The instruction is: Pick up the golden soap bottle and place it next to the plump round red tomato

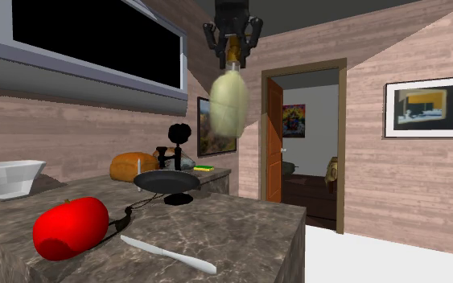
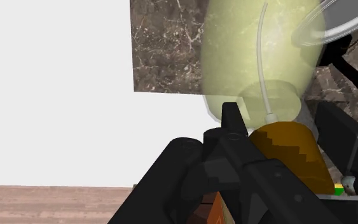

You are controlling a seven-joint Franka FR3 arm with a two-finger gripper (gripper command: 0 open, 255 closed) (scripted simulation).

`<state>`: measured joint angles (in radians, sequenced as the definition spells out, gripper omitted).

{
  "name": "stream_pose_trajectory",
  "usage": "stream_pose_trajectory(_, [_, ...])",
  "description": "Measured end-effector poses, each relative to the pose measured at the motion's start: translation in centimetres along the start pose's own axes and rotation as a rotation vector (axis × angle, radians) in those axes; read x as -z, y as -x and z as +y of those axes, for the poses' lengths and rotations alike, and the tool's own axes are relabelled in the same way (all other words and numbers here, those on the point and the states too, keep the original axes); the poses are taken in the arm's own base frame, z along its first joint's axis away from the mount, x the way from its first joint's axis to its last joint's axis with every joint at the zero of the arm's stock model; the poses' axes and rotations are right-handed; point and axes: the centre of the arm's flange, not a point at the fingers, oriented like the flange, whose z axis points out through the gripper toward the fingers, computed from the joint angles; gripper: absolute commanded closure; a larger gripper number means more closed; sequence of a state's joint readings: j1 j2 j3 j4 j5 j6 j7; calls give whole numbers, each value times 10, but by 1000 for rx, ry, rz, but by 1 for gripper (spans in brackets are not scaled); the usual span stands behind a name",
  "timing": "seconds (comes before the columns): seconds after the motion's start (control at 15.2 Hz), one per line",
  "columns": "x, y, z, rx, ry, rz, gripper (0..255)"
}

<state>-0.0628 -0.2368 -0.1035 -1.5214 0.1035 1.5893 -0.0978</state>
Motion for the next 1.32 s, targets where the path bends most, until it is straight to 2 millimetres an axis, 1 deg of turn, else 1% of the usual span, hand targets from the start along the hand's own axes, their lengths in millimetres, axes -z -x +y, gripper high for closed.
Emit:
stream_pose_trajectory(0.2, [21,31,-16,0,0,0,255])
stream_pose_trajectory(0.33, [35,46,-29,0,0,0,255])
stream_pose_trajectory(0.73, [77,105,-66,0,0,1,255])
stream_pose_trajectory(0.86, [91,120,-77,0,0,1,255])
stream_pose_trajectory(1.06, [110,149,-97,0,0,1,255])
stream_pose_trajectory(1.12, [118,159,-100,0,0,2,255])
stream_pose_trajectory(1.19, [126,168,-109,0,0,2,255])
stream_pose_trajectory(1.25, [128,177,-114,0,0,2,255])
stream_pose_trajectory(1.32, [126,181,-115,0,0,1,255])
